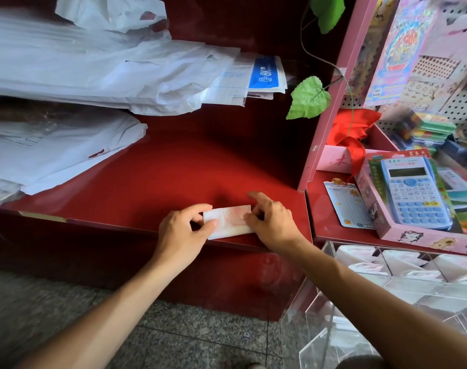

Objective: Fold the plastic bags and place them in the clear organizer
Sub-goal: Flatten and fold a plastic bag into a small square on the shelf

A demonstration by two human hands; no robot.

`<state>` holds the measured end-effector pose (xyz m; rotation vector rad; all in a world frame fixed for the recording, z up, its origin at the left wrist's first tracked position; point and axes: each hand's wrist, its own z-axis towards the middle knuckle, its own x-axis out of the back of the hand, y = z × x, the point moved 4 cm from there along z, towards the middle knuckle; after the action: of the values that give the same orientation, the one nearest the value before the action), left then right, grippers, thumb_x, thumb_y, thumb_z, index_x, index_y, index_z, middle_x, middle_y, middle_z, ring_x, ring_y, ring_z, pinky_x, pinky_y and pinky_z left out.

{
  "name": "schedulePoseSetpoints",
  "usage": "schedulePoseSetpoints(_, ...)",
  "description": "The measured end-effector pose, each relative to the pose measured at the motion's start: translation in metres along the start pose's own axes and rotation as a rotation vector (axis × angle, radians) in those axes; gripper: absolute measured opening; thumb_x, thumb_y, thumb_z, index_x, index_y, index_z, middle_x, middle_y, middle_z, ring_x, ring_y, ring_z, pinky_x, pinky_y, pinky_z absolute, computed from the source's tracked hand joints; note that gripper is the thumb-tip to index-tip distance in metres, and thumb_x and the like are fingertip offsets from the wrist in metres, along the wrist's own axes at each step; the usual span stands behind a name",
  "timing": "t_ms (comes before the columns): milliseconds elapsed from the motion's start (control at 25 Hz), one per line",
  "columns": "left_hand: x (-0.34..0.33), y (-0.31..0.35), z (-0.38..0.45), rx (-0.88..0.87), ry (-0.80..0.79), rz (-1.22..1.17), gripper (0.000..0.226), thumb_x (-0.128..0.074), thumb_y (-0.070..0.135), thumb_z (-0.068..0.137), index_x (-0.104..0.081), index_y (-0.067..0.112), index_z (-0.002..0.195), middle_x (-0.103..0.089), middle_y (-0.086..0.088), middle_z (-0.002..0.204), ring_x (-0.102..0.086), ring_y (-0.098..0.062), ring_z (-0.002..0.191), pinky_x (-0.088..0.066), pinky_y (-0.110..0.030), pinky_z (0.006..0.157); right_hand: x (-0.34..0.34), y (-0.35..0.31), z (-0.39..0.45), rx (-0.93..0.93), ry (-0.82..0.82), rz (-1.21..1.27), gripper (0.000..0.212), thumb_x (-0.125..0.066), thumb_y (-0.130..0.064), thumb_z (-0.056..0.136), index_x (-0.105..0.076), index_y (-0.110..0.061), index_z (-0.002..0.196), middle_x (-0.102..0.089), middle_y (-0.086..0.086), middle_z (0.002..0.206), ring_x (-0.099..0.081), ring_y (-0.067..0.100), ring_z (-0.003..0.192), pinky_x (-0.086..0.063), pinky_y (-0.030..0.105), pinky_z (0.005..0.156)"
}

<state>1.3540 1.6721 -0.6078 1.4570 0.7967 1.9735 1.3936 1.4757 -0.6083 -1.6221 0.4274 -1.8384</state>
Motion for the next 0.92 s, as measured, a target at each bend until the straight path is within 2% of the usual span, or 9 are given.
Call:
schedulePoseSetpoints(120,-0.004,0.004,-0.004,-0.175,0.009,0.268,0.041,-0.054,0.056,0.079,-0.073,0.035,0.108,-0.054,0.016,0.071,-0.055,-0.022,0.080,-0.046,-0.039,0.079,-0.001,0.001,-0.004,0.038,0.011,-0.045,0.049,-0.060,-0.024,0.092,-0.049,-0.024,0.139,-0.058,-0.015,0.086,-0.050,0.019,0.095,-0.042,0.039,0.094)
schedulePoseSetpoints(240,-0.004,0.009,-0.004,-0.256,0.018,0.385,0.027,-0.066,0.039,0.084,-0.074,0.025,0.105,-0.059,0.009,0.092,-0.056,-0.026,0.086,-0.048,-0.042,0.076,-0.001,-0.003,-0.008,0.102,0.054,-0.149,0.050,-0.062,-0.024,0.091,-0.048,-0.021,0.140,-0.056,-0.002,0.118,-0.051,0.026,0.105,-0.043,0.041,0.091)
schedulePoseSetpoints(320,-0.010,0.018,-0.005,-0.376,0.006,0.501,0.029,-0.066,0.025,0.084,-0.072,0.015,0.110,-0.062,-0.004,0.123,-0.058,-0.032,0.108,-0.048,-0.048,0.090,-0.002,-0.011,-0.013,0.241,0.077,-0.340,0.050,-0.057,-0.018,0.092,-0.049,-0.017,0.141,-0.048,0.005,0.139,-0.050,0.029,0.114,-0.044,0.043,0.091)
schedulePoseSetpoints(400,-0.022,0.022,-0.009,-0.431,-0.125,0.559,0.045,-0.051,0.023,0.092,-0.058,0.009,0.134,-0.044,-0.007,0.152,-0.041,-0.026,0.140,-0.029,-0.046,0.115,-0.011,-0.021,-0.019,0.433,0.009,-0.458,0.046,-0.049,-0.019,0.097,-0.049,-0.012,0.142,-0.045,0.009,0.149,-0.049,0.033,0.128,-0.043,0.047,0.101)
schedulePoseSetpoints(520,-0.030,0.014,-0.011,-0.295,-0.392,0.494,0.069,-0.009,0.041,0.094,-0.009,0.015,0.158,-0.003,0.004,0.165,0.003,-0.004,0.150,0.006,-0.029,0.120,-0.022,-0.018,-0.023,0.321,-0.337,-0.423,0.060,-0.024,-0.044,0.106,-0.014,-0.015,0.157,-0.007,0.002,0.165,-0.004,0.016,0.152,0.000,0.035,0.124)
schedulePoseSetpoints(640,-0.026,0.008,-0.013,-0.335,-0.507,0.526,0.075,-0.012,0.050,0.091,0.008,0.020,0.157,0.015,0.008,0.163,0.020,0.000,0.145,0.016,-0.026,0.117,-0.018,-0.008,-0.026,0.303,-0.435,-0.532,0.077,-0.019,-0.063,0.099,0.005,-0.019,0.157,0.012,-0.002,0.164,0.015,0.008,0.149,0.014,0.029,0.120)
schedulePoseSetpoints(760,-0.023,0.011,-0.017,-0.439,-0.494,0.670,0.076,-0.031,0.053,0.099,0.004,0.019,0.157,0.010,0.007,0.164,0.013,-0.005,0.149,0.009,-0.029,0.121,-0.013,-0.006,-0.030,0.374,-0.418,-0.604,0.077,-0.031,-0.057,0.099,0.001,-0.018,0.158,0.005,0.000,0.165,0.006,0.014,0.152,0.006,0.033,0.123)
schedulePoseSetpoints(840,-0.025,0.025,-0.019,-0.530,-0.433,0.707,0.062,-0.038,0.038,0.104,-0.016,0.017,0.157,-0.010,0.004,0.165,-0.008,-0.007,0.151,-0.003,-0.027,0.122,0.000,-0.005,-0.035,0.401,-0.362,-0.486,0.064,-0.046,-0.040,0.101,-0.023,-0.019,0.156,-0.021,0.003,0.163,-0.019,0.019,0.150,-0.013,0.037,0.123)
schedulePoseSetpoints(920,-0.028,0.046,-0.018,-0.558,-0.455,0.555,0.042,-0.043,0.031,0.102,-0.052,0.017,0.140,-0.048,0.002,0.149,-0.043,-0.014,0.138,-0.029,-0.032,0.117,0.025,-0.004,-0.046,0.434,-0.280,-0.273,0.043,-0.056,-0.024,0.095,-0.057,-0.020,0.137,-0.060,0.005,0.137,-0.056,0.022,0.126,-0.043,0.037,0.105)
